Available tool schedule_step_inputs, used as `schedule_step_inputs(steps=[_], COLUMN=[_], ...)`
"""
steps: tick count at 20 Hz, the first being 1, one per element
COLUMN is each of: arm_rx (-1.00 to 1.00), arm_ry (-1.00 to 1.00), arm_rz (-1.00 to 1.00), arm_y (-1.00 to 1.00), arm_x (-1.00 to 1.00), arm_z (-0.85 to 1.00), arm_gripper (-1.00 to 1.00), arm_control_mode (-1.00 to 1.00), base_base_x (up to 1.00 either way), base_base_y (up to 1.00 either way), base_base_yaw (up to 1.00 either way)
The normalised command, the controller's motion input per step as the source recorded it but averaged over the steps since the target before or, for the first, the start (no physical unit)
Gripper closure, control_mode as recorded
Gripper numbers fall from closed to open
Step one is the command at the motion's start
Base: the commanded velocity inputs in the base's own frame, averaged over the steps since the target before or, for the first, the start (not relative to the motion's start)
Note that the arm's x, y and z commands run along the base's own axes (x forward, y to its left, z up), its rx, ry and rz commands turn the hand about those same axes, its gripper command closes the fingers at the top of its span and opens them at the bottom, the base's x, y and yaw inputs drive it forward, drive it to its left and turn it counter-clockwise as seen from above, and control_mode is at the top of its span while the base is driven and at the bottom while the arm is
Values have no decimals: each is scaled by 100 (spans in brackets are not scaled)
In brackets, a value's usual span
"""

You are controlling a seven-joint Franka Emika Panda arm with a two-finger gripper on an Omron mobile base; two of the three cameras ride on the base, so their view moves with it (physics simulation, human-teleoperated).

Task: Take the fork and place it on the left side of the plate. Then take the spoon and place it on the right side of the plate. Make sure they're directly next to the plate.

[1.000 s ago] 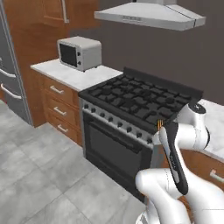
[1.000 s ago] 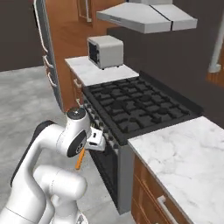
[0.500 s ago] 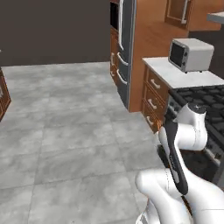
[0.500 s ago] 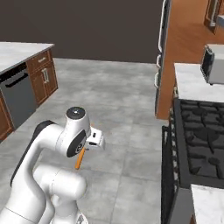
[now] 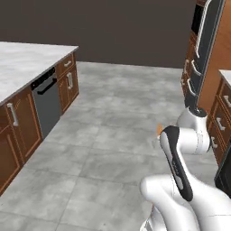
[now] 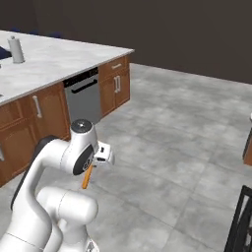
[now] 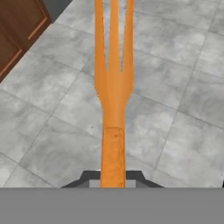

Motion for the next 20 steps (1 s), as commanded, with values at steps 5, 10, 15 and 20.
schedule_step_inputs(steps=[5, 10, 15, 20], arm_rx=[0, 0, 0, 0], arm_ry=[0, 0, 0, 0], arm_rz=[0, 0, 0, 0], arm_y=[0, 0, 0, 0], arm_x=[0, 0, 0, 0], arm_z=[0, 0, 0, 0], arm_gripper=[100, 100, 100, 100], arm_control_mode=[100, 100, 100, 100], base_base_x=[100, 100, 100, 100], base_base_y=[0, 0, 0, 0], base_base_yaw=[1, 0, 0, 0])
